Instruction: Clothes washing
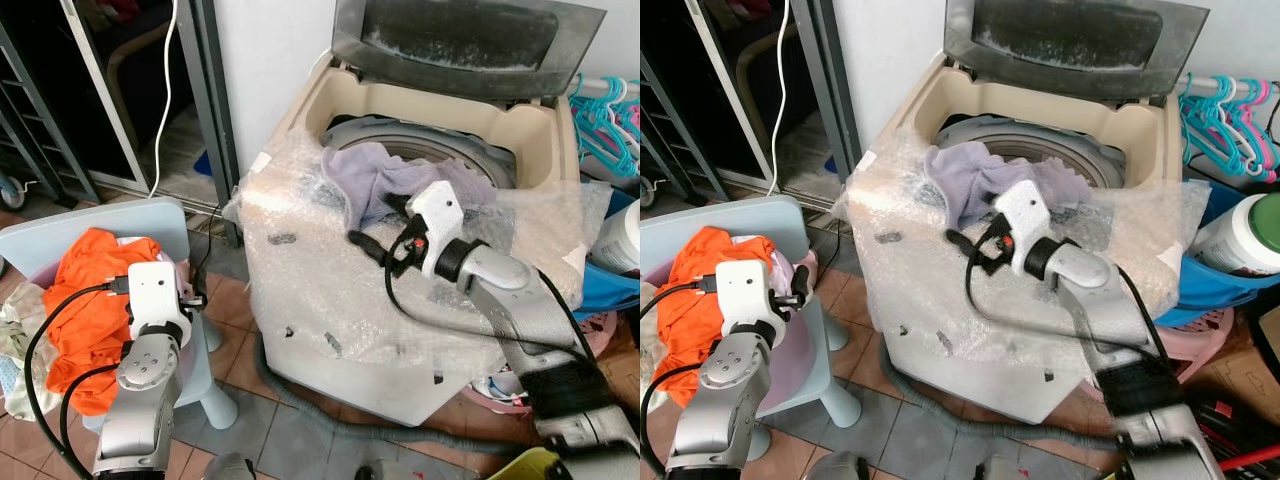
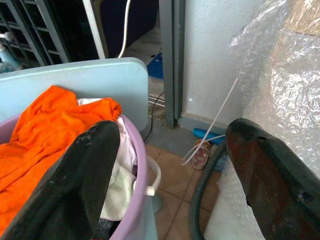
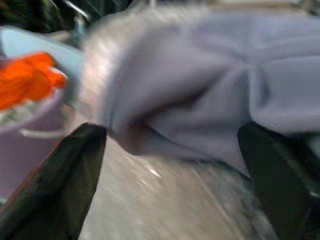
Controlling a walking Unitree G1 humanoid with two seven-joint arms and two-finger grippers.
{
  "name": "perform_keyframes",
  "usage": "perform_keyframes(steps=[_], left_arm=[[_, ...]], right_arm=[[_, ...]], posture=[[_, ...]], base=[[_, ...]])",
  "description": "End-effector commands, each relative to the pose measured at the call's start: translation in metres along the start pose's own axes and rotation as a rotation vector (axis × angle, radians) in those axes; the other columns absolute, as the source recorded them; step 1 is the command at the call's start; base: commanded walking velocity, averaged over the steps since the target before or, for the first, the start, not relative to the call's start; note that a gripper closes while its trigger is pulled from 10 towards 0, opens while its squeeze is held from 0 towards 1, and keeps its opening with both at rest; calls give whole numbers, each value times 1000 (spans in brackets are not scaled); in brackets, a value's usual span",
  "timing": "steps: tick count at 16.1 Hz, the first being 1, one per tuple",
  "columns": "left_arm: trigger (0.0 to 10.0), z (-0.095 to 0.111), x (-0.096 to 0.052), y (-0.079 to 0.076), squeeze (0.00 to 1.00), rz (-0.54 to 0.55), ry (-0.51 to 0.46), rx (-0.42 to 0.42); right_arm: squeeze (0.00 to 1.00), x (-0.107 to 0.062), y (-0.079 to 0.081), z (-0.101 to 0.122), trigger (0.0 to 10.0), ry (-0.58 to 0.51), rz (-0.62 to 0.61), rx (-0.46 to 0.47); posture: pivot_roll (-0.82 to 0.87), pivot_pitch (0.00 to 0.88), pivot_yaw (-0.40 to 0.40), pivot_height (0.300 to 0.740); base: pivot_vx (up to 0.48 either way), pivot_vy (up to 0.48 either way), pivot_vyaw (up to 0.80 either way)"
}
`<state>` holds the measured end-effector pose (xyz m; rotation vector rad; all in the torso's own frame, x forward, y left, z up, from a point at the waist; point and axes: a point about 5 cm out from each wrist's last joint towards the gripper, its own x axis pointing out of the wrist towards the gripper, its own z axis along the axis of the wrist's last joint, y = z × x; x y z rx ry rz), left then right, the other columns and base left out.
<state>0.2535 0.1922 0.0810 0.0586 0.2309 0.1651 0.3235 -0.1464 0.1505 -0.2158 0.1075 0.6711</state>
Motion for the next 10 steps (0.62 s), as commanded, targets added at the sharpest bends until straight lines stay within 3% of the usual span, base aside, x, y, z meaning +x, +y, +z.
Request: perform_keyframes(steps=[1,2,3,6,8,10], left_arm=[[10000,0,0,-1,0,-5,-1,3],[10000,0,0,-1,0,-3,0,3],[10000,0,0,-1,0,-3,1,3],[10000,0,0,0,0,-4,2,5],[10000,0,0,0,0,-5,0,4],[10000,1,1,0,0,13,-1,-16]], right_arm=[[1000,0,-18,4,10000,16,-121,-2],[1000,-1,-42,2,10000,53,-299,21],[1000,-4,-55,2,10000,59,-398,67],[1000,-24,-96,21,10000,-96,-731,239],[984,-26,-97,31,10000,-169,-743,221],[965,-22,-82,38,10000,-239,-688,185]], posture=[[-21,0,-3,740],[-20,0,-4,740],[-20,0,-4,740],[-21,0,-3,740],[-24,0,-1,740],[-25,0,0,740]], base=[[0,0,0],[0,0,0],[0,0,0],[0,0,0],[0,0,0],[0,0,0]])
